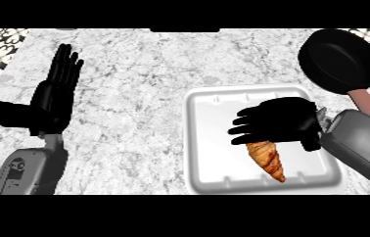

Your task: Pick the croissant from the tray and place it in the pot

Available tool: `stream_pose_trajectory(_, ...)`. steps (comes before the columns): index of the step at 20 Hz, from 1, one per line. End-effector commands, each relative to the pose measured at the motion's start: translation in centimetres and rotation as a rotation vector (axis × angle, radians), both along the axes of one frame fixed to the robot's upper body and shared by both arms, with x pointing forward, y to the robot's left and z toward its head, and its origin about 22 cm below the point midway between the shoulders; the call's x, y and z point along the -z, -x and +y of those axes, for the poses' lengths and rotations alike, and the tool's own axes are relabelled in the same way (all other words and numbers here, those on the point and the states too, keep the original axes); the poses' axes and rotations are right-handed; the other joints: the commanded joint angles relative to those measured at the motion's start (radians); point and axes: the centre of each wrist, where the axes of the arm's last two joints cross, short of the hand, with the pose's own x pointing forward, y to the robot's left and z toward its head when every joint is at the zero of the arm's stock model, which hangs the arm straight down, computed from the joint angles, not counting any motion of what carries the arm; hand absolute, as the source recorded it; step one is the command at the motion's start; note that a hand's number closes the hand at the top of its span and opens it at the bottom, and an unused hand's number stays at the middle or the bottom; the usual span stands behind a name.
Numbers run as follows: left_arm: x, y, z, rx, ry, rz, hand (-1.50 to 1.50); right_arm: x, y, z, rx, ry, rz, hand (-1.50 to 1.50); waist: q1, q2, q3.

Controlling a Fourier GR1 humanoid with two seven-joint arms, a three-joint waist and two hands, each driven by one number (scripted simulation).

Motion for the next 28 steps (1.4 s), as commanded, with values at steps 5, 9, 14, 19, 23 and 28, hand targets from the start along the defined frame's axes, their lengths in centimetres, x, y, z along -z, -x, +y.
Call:
stream_pose_trajectory(5,-1.1,-1.3,0.4,-0.002,-0.006,-0.002,0.00,1.0,0.4,0.7,-0.070,-0.024,0.083,-1.50,-0.009,-0.001,0.000)
stream_pose_trajectory(9,-2.0,-2.5,0.7,-0.007,-0.019,-0.017,0.00,2.8,0.2,0.9,-0.034,0.011,0.001,-1.50,-0.007,0.000,0.000)
stream_pose_trajectory(14,-0.6,-0.1,-1.2,-0.016,-0.004,0.000,0.00,4.1,1.6,1.9,-0.002,0.026,-0.025,-1.50,-0.006,-0.003,0.000)
stream_pose_trajectory(19,-1.3,-0.6,0.1,0.007,0.016,-0.004,0.00,7.0,0.3,1.0,-0.019,0.040,0.003,-1.50,-0.004,-0.001,0.000)
stream_pose_trajectory(23,0.6,-1.1,0.6,-0.001,0.006,0.001,0.00,7.7,0.9,0.2,-0.044,0.036,0.016,-1.50,-0.008,-0.001,0.000)
stream_pose_trajectory(28,-1.4,-0.3,1.3,-0.002,-0.004,-0.006,0.00,11.8,0.6,0.7,-0.037,0.029,0.049,-1.50,0.000,0.000,0.000)
